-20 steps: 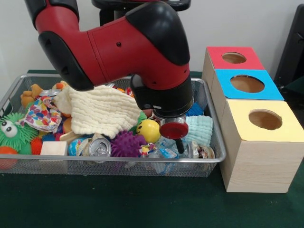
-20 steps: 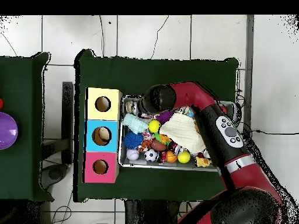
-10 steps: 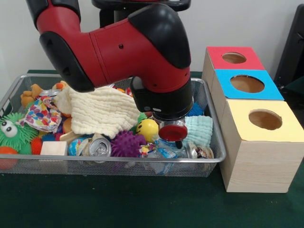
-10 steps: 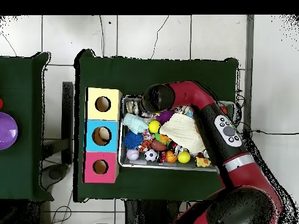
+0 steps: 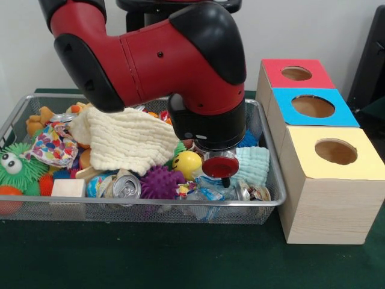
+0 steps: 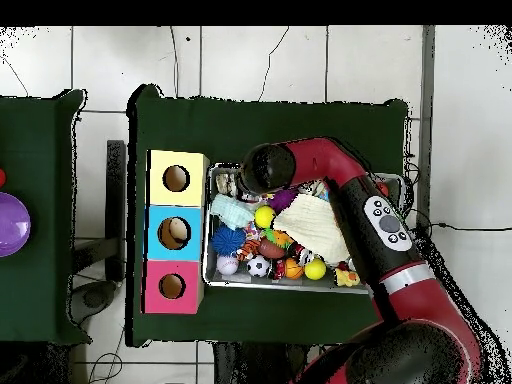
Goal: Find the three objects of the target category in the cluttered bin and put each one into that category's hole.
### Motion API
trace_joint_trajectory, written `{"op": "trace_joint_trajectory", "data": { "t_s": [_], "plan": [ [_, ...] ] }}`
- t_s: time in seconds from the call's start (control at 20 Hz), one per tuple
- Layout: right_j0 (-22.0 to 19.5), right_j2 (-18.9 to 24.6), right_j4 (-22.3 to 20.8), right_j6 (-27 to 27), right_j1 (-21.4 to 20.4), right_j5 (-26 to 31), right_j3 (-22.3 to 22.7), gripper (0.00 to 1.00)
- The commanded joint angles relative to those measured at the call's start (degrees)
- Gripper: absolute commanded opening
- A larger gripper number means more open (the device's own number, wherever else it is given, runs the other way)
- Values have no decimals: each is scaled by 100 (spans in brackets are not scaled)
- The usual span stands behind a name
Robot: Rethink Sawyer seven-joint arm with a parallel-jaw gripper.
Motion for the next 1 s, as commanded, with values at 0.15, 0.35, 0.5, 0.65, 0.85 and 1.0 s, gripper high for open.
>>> {"op": "trace_joint_trajectory", "data": {
  "t_s": [0.15,0.35,0.5,0.65,0.85,1.0],
  "plan": [
    [-51,-325,-157,-735,-328,153,176,0],
    [-56,-257,-118,-647,-446,24,368,0],
    [10,-267,-144,-503,-415,-124,337,0],
    [60,-230,-140,-435,-445,-222,410,0],
    [32,-209,-80,-355,-493,-260,489,0],
    [18,-211,-82,-346,-467,-315,479,0]
  ]
}}
